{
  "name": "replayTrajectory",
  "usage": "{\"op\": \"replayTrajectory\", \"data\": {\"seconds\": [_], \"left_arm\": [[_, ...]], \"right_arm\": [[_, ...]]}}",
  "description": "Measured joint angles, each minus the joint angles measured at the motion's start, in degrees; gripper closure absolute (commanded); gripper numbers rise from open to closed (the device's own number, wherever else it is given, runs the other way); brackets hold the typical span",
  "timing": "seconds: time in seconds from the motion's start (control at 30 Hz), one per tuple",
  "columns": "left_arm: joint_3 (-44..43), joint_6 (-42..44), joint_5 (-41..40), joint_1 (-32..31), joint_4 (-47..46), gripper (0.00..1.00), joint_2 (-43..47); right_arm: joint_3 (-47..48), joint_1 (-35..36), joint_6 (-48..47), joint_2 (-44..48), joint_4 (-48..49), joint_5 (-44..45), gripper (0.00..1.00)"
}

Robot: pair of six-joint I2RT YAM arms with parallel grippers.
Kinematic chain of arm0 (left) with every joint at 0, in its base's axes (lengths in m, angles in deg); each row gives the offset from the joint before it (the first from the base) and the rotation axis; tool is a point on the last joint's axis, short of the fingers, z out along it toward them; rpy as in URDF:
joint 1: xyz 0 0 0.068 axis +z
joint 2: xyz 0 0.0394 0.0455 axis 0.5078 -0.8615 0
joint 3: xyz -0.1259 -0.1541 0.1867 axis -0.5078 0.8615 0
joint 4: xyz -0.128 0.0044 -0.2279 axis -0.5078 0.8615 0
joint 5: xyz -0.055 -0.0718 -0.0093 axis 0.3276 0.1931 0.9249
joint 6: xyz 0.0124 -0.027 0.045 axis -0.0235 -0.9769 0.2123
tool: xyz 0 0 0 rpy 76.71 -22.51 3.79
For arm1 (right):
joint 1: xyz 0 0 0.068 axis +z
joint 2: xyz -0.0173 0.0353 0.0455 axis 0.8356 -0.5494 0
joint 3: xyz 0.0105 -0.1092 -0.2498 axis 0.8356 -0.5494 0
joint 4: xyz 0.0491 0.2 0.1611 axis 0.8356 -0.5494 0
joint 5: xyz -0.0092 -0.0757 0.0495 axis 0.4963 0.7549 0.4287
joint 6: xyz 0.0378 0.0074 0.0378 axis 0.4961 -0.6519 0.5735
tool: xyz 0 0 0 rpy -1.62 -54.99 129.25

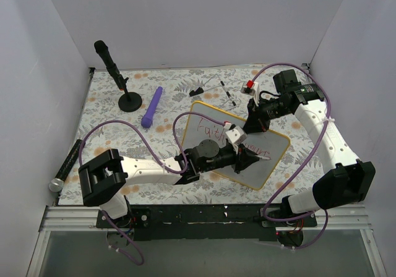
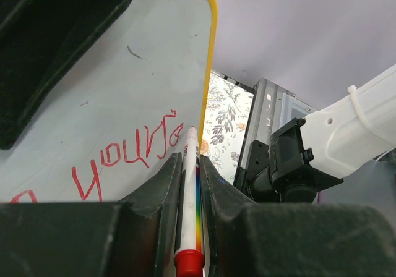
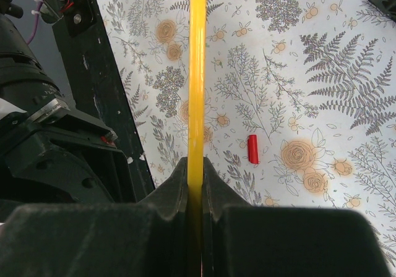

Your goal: Write a sentence on the whiteboard

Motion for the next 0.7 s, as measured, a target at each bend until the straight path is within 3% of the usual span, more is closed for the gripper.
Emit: {"op": "replayTrajectory", "data": {"seconds": [0.7], "left_arm": [[-2.71,-0.35,0.42,2.16,-1.70,1.00,-0.44]], "right_arm": [[0.00,-0.02,-0.09,0.00,0.00,-0.02,0.99]]}}
